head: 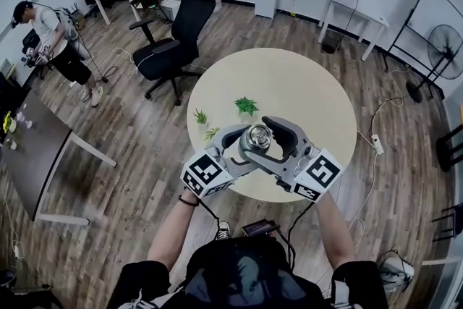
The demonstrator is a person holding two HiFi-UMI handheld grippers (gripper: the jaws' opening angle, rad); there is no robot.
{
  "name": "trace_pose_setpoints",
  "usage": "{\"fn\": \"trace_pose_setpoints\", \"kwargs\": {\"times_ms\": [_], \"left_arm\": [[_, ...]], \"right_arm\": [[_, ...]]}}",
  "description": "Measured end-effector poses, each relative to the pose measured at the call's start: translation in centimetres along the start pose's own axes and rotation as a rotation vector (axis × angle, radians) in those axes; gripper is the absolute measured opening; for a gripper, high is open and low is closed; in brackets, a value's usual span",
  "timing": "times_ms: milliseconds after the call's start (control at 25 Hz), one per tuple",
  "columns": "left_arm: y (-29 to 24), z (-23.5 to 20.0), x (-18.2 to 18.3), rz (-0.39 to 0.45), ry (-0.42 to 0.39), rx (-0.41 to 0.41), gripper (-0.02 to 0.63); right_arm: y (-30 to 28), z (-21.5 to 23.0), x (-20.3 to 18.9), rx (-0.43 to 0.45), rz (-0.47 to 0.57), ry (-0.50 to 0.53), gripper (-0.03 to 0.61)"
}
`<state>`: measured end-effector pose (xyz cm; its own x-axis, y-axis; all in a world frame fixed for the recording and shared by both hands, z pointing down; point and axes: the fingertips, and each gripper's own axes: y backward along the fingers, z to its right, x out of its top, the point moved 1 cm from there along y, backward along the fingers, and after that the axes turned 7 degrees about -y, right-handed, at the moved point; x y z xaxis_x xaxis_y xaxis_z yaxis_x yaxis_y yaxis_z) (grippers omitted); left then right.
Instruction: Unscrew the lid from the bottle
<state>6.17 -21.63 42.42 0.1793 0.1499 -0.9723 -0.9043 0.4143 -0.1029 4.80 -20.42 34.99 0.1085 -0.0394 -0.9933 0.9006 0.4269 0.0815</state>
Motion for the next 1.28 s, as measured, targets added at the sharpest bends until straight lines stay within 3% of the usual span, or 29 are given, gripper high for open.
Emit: {"fn": "trace_pose_setpoints", "kwargs": {"times_ms": [40, 200, 280, 360, 480, 720, 800, 840, 880, 1000, 1160, 1280], "left_arm": [[-0.2, -0.5, -0.6, -0.02, 0.002, 0.053, 0.371], [-1.0, -2.4, -2.1, -0.098, 0.003, 0.236, 0.371], [-1.1, -3.0, -2.4, -0.127, 0.004, 0.31, 0.371], [-1.1, -2.9, -2.4, -0.142, -0.005, 0.341, 0.371], [-0.6, -2.1, -1.7, -0.106, -0.003, 0.252, 0.371], [2.0, 1.3, 1.1, 0.04, -0.034, -0.164, 0.371], [2.3, 1.6, 1.4, 0.049, -0.034, -0.228, 0.371], [2.3, 1.4, 1.3, 0.048, -0.028, -0.216, 0.371], [2.1, 0.9, 1.2, 0.045, -0.019, -0.18, 0.371], [1.2, -0.5, -0.2, -0.009, -0.019, -0.003, 0.371], [0.2, -2.1, -1.7, -0.103, -0.034, 0.227, 0.371], [-0.2, -2.9, -2.4, -0.159, -0.035, 0.387, 0.371]], "right_arm": [[-0.1, 0.5, -0.4, -0.068, 0.005, 0.005, 0.361], [-0.3, 2.6, -2.0, -0.303, 0.0, -0.008, 0.34], [-0.4, 3.5, -2.8, -0.375, -0.029, -0.002, 0.3], [-0.3, 3.7, -2.9, -0.393, -0.032, -0.004, 0.245], [-0.1, 2.6, -2.2, -0.289, -0.025, 0.028, 0.244], [1.0, -1.9, 0.1, 0.174, -0.052, 0.095, 0.242], [1.0, -2.3, 0.2, 0.231, -0.075, 0.072, 0.242], [0.9, -2.0, 0.2, 0.221, -0.072, 0.044, 0.243], [0.6, -1.5, 0.1, 0.193, -0.059, 0.009, 0.252], [0.1, -0.1, -0.2, 0.029, -0.006, -0.049, 0.36], [-0.6, 2.2, -1.6, -0.289, -0.025, -0.032, 0.343], [-0.4, 3.6, -2.3, -0.437, 0.007, -0.127, 0.302]]}}
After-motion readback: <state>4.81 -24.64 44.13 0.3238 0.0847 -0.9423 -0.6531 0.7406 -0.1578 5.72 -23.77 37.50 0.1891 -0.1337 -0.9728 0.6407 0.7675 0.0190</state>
